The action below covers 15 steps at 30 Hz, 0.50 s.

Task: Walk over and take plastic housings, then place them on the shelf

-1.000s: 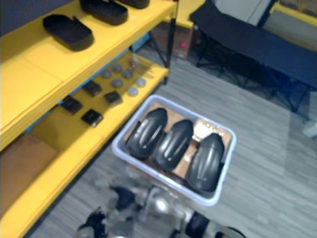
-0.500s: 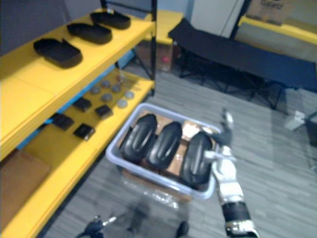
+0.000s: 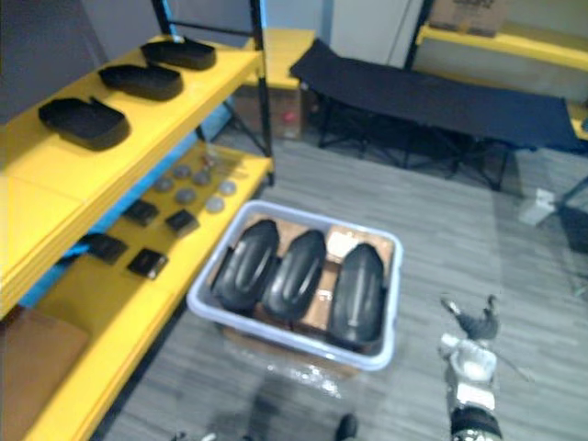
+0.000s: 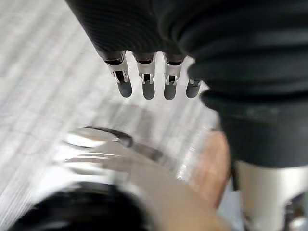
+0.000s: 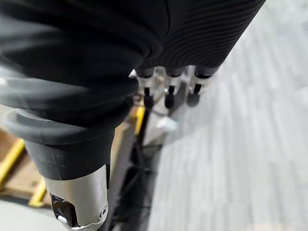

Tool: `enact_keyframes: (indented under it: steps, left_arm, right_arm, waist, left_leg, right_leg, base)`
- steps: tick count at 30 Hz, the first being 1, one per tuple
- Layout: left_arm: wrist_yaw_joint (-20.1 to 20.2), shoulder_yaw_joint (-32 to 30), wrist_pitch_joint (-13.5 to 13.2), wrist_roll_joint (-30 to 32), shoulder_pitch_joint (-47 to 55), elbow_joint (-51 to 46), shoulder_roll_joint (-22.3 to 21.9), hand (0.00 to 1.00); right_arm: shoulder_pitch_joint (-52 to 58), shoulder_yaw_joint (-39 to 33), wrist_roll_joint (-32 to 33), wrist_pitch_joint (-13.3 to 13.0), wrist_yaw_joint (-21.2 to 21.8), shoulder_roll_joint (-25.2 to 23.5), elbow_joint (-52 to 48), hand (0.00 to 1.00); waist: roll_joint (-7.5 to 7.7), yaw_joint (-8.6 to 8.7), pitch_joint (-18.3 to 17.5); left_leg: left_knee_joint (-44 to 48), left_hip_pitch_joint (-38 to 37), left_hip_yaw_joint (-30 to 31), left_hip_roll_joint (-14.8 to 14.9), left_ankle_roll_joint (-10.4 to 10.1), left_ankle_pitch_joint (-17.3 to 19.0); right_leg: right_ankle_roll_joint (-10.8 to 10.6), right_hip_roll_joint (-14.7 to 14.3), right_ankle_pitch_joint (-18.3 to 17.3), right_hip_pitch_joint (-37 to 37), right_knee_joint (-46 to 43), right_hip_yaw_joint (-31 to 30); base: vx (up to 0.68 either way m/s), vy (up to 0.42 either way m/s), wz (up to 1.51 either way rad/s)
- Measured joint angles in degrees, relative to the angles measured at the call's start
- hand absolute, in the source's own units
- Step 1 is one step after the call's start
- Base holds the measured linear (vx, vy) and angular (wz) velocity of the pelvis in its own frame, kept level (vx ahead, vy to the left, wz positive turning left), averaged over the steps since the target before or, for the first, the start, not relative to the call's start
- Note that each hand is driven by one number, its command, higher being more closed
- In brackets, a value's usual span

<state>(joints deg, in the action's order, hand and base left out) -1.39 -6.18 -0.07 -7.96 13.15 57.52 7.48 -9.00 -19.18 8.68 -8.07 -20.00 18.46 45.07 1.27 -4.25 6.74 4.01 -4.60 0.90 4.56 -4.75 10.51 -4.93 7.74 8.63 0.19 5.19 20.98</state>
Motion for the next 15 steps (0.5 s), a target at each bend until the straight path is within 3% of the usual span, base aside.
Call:
enact_keyframes:
  steps: [5, 8, 10, 15]
  left_arm:
    - [0.74, -0.53, -1.13, -0.04, 0.85, -0.05, -0.93, 0.00]
    - [1.96, -0.34, -2.62, -4.08, 1.10, -0.31, -1.27, 0.00]
    - [2.54, -0.21, -3.24, -7.57, 1.25, -0.49, -1.52, 0.00]
    - [3.01, -0.39, -3.67, -7.95, 2.19, -1.20, -1.58, 0.00]
  right_arm:
    - [-1.61, -2.18, -0.09, 2.34, 0.02, 2.42, 3.58, 0.00]
    - [-4.46, -3.53, 0.01, 4.39, 0.04, 4.12, 6.95, 0.00]
    - [-5.33, -5.39, 0.05, 4.56, -0.01, 4.44, 8.65, 0.00]
    - [-7.77, -6.64, 0.11, 4.52, -1.04, 4.55, 11.77, 0.00]
  waist:
    - [-0.62, -0.25, 0.46]
    - [-1.43, -0.28, 2.19]
    - [-1.53, -0.59, 3.59]
    - [-2.29, -1.29, 7.00]
  left_leg:
    - [0.58, 0.80, 1.90, -1.62, 0.63, -0.43]
    - [0.74, 1.92, 2.90, -3.15, 1.25, -1.22]
    - [1.08, 3.29, 3.39, -3.84, 1.44, -1.60]
    - [3.36, 5.85, 5.57, -4.43, 1.41, -1.68]
  right_leg:
    - [-0.54, 1.35, 0.35, 0.84, -0.23, 2.13]
    - [-1.08, 2.87, 0.72, 0.58, -0.53, 2.73]
    - [-1.22, 3.52, 0.81, -0.17, -0.54, 3.11]
    - [-1.10, 4.11, 1.04, -0.63, -1.07, 5.24]
  base:
    - [-0.02, 0.029, 0.21]
    - [-0.09, 0.042, 0.16]
    - [-0.10, 0.030, 0.19]
    - [-0.06, 0.002, 0.22]
